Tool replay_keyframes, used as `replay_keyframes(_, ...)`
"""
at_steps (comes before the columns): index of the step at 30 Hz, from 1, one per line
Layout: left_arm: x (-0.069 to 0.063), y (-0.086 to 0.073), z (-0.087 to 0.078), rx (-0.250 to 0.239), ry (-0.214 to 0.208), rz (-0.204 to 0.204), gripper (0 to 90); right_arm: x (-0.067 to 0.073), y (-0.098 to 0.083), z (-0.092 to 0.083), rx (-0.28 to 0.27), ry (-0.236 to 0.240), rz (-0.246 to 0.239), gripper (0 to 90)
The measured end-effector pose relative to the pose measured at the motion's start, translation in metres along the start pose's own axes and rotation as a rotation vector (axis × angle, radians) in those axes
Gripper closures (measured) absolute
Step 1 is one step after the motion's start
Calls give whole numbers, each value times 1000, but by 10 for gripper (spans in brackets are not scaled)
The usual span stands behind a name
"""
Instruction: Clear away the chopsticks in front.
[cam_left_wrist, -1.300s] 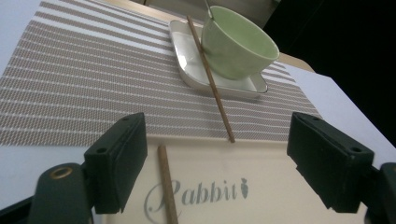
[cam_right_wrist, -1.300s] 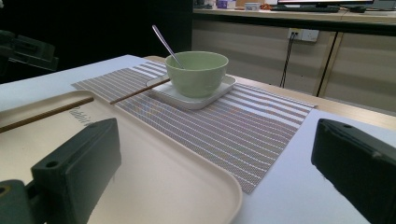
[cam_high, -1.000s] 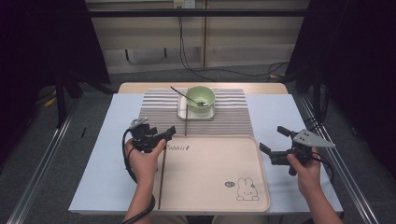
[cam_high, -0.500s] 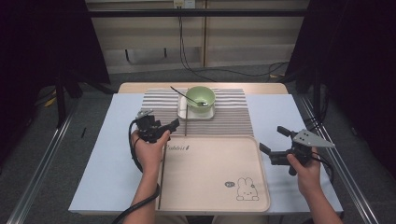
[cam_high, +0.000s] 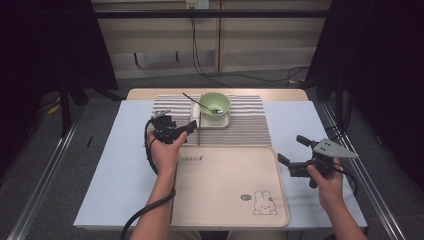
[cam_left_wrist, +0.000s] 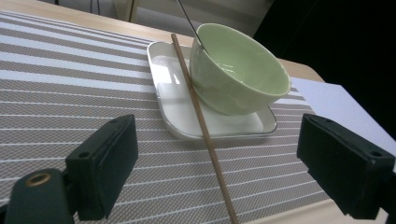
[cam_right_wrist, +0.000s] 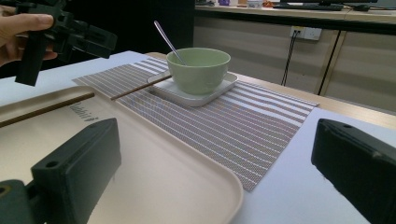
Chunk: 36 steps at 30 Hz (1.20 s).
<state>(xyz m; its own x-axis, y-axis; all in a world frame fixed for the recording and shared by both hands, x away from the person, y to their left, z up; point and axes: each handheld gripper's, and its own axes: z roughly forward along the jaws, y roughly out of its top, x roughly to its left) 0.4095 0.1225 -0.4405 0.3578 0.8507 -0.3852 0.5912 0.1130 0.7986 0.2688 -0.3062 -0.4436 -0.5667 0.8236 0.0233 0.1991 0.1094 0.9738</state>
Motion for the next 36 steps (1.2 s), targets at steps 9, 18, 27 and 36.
replay_keyframes(9, -4, 3, 16, 10, -10, 14, 118, 0, 0, 0, 1, 0, -1, 12)
replay_keyframes(18, -4, 6, 29, 31, 13, 45, 123, 0, 0, 0, 0, 0, -1, 12)
replay_keyframes(27, -1, 5, 39, 54, 38, 52, 230, 0, 0, 0, 1, 0, -1, 12)
replay_keyframes(36, -2, 10, 49, 72, 29, 79, 465, -1, 0, -1, 1, 0, -7, 12)
